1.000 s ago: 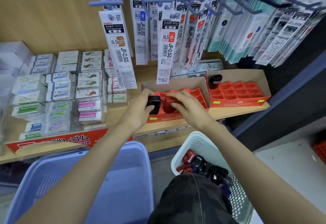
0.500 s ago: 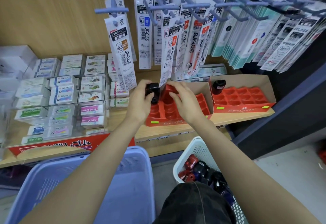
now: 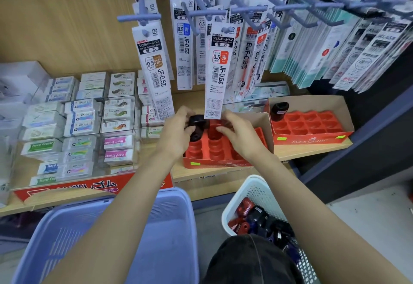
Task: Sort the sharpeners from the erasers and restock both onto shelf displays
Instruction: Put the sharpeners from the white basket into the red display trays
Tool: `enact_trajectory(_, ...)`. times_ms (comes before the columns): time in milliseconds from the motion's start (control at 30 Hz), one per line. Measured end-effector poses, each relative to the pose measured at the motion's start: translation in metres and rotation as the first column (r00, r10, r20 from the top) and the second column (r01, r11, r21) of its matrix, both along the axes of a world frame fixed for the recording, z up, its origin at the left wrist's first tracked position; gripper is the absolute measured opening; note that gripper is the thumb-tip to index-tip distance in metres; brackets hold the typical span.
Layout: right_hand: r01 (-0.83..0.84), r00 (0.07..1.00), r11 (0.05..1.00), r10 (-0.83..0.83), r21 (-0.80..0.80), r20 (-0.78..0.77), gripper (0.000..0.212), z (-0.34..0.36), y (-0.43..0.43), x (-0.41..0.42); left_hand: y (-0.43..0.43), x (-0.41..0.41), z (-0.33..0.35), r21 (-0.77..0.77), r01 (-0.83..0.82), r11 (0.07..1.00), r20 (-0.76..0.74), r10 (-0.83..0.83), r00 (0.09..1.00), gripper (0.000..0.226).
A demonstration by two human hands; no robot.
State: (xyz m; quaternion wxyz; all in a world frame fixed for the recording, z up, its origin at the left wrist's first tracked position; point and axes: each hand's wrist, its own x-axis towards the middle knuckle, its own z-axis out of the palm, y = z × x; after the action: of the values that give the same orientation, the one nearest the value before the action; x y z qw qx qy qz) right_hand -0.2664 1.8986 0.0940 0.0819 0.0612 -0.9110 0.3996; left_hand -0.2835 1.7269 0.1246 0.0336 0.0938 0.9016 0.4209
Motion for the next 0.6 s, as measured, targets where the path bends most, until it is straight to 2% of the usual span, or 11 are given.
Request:
enact_trajectory(100,-0.004,1.000,1.000,0.004,-0.004,0.011,0.022,-0.001,0.004,0.005,-0.002,0.004,-0.001,-0.043,0.006,0.999,-0.030,-0.007,1.000,0.029)
enact_trajectory(267,0.016,1.000,1.000,-0.016,-0.002,-0.010,0.022,0.001,0.001,0.011,0.003,0.016,-0.004,-0.286,-0.069,0.956,-0.195,0.012,0.981,0.030)
enact_trajectory(467,0.031,0.999,0.998,-0.030,0.055,-0.011,0.036,0.011,0.000,0.020,0.007,0.025,-0.006,-0.263,-0.099,0.960,-0.242,0.034,0.970,0.038)
enact_trajectory(533,0.064,0.998,0.998,-0.064,-0.003,-0.028,0.044,0.017,0.005,0.036,0.006,0.040,-0.008,-0.251,-0.083,0.965,-0.342,-0.008,0.940,0.040)
enact_trajectory(600,0.142,0.988,0.982,-0.147,-0.123,-0.037,0.042,0.023,0.016,0.064,0.010,0.061,-0.011,-0.172,0.045,0.984,-0.382,-0.108,0.918,0.033)
